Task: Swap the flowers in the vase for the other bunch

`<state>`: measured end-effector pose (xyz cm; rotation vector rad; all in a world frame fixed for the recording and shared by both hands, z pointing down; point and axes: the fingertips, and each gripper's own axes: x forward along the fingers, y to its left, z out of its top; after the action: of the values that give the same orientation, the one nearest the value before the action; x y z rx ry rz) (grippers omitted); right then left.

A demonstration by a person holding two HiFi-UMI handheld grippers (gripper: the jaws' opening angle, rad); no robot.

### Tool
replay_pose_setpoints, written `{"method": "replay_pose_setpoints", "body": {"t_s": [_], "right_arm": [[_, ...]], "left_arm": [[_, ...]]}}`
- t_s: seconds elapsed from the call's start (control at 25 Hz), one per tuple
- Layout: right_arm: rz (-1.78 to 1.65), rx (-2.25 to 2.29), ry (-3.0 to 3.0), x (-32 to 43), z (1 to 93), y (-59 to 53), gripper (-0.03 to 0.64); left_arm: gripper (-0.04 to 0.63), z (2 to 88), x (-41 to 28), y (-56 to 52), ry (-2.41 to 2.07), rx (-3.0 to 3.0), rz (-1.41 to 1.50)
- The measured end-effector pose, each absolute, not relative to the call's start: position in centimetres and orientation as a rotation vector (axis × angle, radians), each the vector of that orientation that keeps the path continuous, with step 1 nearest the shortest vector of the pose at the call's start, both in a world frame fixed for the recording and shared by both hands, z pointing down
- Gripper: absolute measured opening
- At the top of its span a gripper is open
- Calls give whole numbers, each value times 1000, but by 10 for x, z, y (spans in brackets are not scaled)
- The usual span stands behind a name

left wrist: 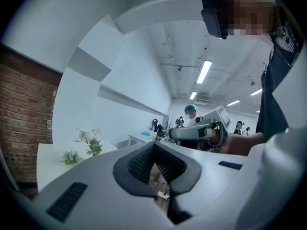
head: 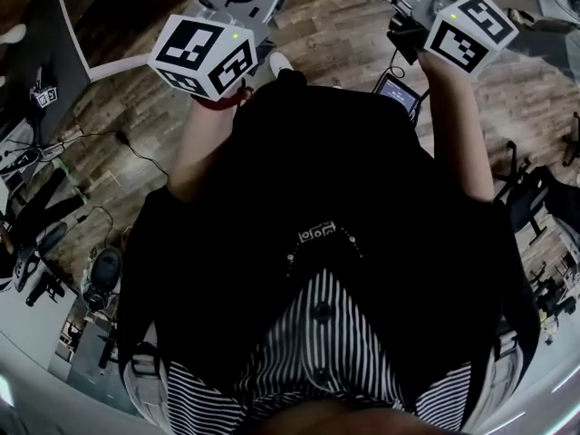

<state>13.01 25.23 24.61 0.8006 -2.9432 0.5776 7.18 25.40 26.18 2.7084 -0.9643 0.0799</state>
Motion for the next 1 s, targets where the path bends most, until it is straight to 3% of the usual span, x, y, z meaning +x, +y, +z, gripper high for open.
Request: {"method": "replay_pose_setpoints", "body": {"t_s": [1.0], "right_arm": [[603, 752, -2946, 17, 236, 171, 3]], "left_arm": [[6, 266, -39, 192, -945, 2657, -97]]}}
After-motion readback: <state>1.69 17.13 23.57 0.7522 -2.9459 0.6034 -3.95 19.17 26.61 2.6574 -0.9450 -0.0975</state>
